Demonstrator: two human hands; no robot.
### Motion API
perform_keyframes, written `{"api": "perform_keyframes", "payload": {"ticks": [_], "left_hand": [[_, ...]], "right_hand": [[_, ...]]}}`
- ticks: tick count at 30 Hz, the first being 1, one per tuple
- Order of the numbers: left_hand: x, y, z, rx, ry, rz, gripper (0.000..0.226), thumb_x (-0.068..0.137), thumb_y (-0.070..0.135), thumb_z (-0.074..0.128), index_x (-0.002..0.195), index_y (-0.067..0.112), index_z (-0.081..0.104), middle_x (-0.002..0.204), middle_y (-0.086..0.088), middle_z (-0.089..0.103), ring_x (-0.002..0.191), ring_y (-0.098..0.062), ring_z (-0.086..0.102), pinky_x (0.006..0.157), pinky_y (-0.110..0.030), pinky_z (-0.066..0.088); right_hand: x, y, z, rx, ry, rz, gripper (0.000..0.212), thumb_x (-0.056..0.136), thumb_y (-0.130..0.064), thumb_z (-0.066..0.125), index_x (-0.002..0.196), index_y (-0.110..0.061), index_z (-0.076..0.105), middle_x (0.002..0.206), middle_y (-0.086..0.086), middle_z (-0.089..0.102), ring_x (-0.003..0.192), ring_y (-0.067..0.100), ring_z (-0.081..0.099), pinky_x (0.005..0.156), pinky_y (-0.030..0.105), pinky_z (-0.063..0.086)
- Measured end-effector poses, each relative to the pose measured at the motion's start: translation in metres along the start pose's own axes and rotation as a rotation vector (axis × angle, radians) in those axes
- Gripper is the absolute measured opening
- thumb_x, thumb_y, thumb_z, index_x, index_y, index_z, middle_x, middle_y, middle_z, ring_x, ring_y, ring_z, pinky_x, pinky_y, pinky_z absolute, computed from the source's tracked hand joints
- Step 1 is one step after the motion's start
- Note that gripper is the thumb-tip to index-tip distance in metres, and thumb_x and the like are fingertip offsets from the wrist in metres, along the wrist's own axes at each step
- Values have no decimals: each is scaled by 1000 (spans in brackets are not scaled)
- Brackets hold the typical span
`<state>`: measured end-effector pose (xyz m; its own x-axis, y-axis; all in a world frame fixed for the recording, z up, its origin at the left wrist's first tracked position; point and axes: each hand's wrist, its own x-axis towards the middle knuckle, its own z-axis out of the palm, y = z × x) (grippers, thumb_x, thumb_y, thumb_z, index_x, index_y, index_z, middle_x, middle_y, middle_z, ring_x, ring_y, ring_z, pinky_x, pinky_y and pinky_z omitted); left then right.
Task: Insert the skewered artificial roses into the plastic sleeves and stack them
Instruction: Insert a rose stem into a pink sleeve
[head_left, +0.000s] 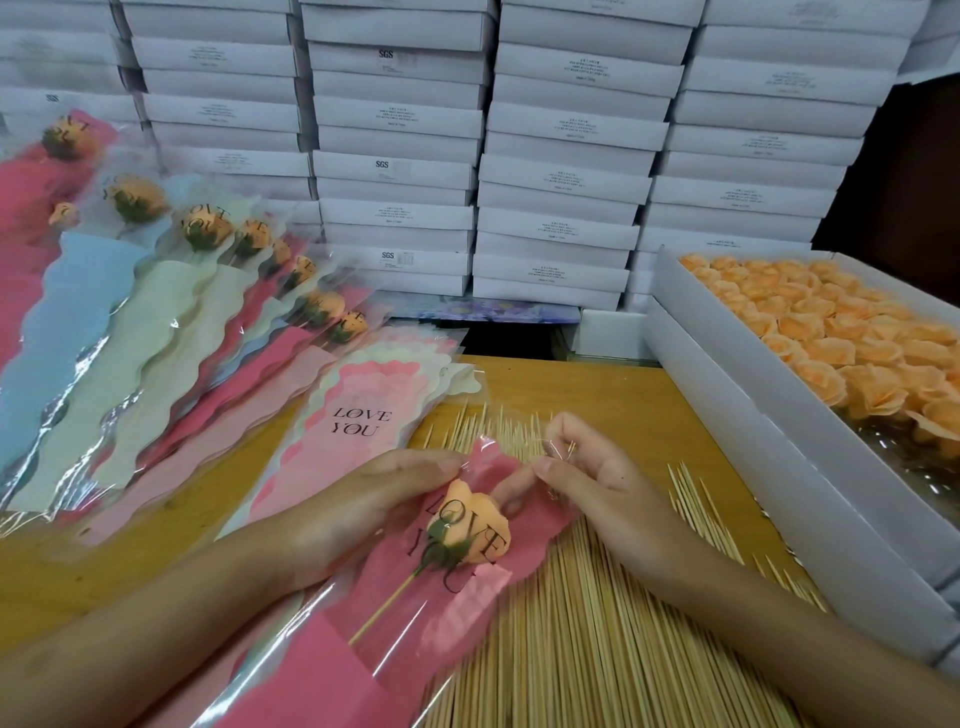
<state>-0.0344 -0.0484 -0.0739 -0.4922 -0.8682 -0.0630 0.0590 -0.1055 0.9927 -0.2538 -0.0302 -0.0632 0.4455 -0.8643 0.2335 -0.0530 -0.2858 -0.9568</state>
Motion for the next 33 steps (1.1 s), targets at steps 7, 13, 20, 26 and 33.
{"api": "perform_keyframes", "payload": {"ticks": [7, 13, 20, 26, 33], "left_hand": [[-2, -1, -2, 1, -32, 6, 24, 87, 31, 65, 95, 11, 76, 91, -10, 74, 81, -15, 70, 74, -22, 57], [-4, 1, -1, 11, 19, 25, 28, 82, 35, 68, 89, 9, 75, 92, -17, 67, 80, -22, 66, 69, -19, 55], [1, 1, 2, -29, 73, 64, 29, 77, 25, 58, 94, 17, 80, 96, -3, 76, 88, -12, 72, 69, -15, 54], [-8, 12, -1, 64, -29, 41, 43, 75, 38, 68, 118, 35, 68, 120, -20, 67, 119, -36, 59, 105, -33, 45], [-25, 49, 16, 149, -186, 20, 95, 73, 13, 80, 135, 64, 30, 131, -10, 61, 98, -25, 70, 79, -29, 57]], "right_hand": [[1, 5, -1, -17, -21, 31, 25, 105, -14, 35, 105, 11, 37, 89, 12, 76, 89, 20, 72, 82, 24, 54], [1, 4, 1, 46, -31, 19, 16, 104, -21, 39, 89, -16, 45, 92, 13, 76, 90, 23, 71, 81, 27, 55], [4, 5, -4, -11, 271, -80, 23, 87, -33, 55, 87, -10, 54, 85, 6, 75, 80, 16, 70, 76, 23, 54], [8, 15, -12, 14, 539, -74, 12, 93, -15, 61, 85, -5, 60, 84, -4, 74, 80, 4, 68, 65, 15, 51], [11, 19, -18, 107, 720, -93, 13, 95, -13, 60, 82, -12, 56, 71, -7, 72, 67, 0, 66, 51, 13, 48]]}}
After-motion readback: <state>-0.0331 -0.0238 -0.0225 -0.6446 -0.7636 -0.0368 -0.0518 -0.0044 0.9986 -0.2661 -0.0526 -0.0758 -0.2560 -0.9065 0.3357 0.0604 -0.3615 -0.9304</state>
